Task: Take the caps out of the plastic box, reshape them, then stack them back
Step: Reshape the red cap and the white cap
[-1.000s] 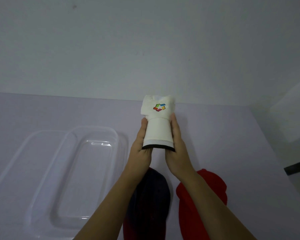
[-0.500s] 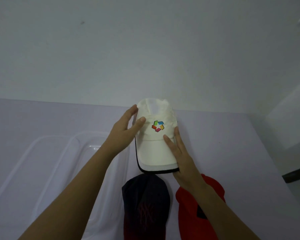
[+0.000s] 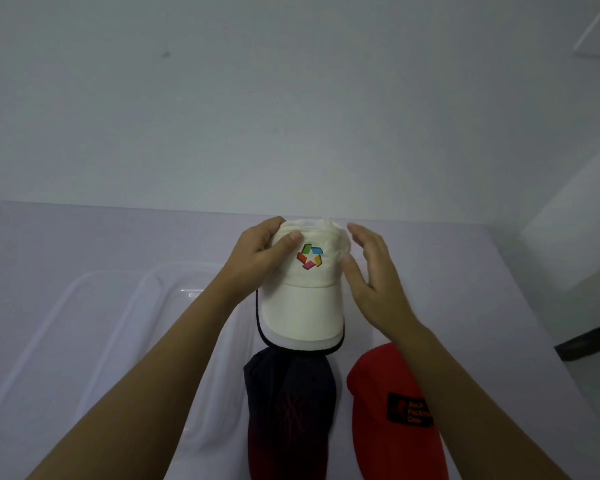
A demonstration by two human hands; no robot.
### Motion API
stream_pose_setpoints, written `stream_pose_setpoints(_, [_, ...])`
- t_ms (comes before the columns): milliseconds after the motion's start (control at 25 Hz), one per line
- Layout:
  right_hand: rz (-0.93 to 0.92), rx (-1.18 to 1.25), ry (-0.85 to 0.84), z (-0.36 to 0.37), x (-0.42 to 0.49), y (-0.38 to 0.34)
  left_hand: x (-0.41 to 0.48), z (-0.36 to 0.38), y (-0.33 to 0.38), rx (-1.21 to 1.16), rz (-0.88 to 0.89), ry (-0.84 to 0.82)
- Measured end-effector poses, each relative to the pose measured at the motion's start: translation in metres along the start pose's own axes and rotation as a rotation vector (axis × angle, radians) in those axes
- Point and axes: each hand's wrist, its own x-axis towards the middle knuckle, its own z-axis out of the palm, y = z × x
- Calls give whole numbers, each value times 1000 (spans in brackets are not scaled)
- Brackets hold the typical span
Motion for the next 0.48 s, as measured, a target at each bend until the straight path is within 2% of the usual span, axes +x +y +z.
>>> stream_pose_setpoints(200, [135,169,-47,2,23,-24,0,14,10,-60,58,81])
stream_pose_setpoints(360, [184,141,-30,-4,22,-22,-4,11,6,118,59,101])
stream_pose_setpoints(480, [296,370,-70,1,20,-23,-4,12,7,108,28,83])
